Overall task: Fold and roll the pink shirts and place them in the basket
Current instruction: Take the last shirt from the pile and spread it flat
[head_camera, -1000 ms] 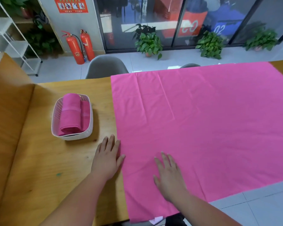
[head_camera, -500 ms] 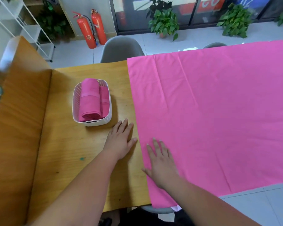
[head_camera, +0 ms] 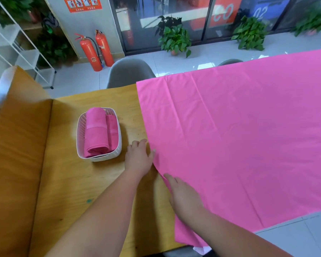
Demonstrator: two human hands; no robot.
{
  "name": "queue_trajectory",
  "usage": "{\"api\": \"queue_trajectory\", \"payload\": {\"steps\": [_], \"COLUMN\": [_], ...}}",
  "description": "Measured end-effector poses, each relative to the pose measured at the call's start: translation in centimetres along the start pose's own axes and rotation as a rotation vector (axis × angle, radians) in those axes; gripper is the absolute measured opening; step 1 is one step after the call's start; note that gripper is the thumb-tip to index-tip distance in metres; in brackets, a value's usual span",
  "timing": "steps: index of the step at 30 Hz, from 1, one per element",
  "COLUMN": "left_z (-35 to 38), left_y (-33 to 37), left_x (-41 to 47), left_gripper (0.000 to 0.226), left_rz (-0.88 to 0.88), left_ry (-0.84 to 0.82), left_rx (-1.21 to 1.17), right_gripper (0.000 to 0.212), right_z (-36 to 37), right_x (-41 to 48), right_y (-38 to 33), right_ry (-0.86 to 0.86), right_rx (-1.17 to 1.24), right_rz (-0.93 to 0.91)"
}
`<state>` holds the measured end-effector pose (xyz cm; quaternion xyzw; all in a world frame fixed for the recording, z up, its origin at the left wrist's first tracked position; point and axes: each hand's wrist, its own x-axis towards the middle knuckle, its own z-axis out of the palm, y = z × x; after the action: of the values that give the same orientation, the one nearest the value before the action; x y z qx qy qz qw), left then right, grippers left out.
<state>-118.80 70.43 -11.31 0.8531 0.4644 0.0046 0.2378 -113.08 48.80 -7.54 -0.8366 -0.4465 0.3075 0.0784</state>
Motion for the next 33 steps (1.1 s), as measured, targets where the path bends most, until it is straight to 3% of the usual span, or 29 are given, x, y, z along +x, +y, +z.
{"api": "queue_trajectory", "payload": {"steps": [3,6,14,20,24,29,33], "left_z": [-0.4,-0.9,-2.0,-4.0,-5.7,-7.9,-8.4], "left_y": [1.7,2.9,3.1,2.8,4.6,10.0,15.2], "left_x": [1.8,4.0,6.3,4.8,4.6,4.2,4.0], "left_gripper": [0.074,0.08,0.068,0.07,0.066,0.075,0.086], "left_rz": [-0.039,-0.055,-0.16,-0.204,-0.202,-0.105,-0.04], "left_ry": [-0.064,-0.117,-0.247,-0.238,-0.222,-0.183,-0.17], "left_rx": [-0.18,-0.289,-0.55,-0.635,-0.685,-0.674,-0.692], "right_gripper": [0.087,0.078,0.074,0.073,0.066,0.097,0.101], "right_z": [-0.4,-0.6,-2.2,-3.7,-6.5,-10.9,-14.4], "right_x": [-0.9,-0.9,-1.5,-3.2,-4.7,-7.0,-9.0], "right_y": [-0.6,-0.5,0.4,-0.3,-0.4,0.7,2.7], "right_ry": [-0.006,-0.01,0.038,0.004,0.081,0.235,0.294], "right_rx": [0.044,0.107,0.144,0.128,0.054,-0.054,-0.061], "right_rz": [-0.033,-0.03,0.029,-0.049,-0.067,-0.019,-0.022]}}
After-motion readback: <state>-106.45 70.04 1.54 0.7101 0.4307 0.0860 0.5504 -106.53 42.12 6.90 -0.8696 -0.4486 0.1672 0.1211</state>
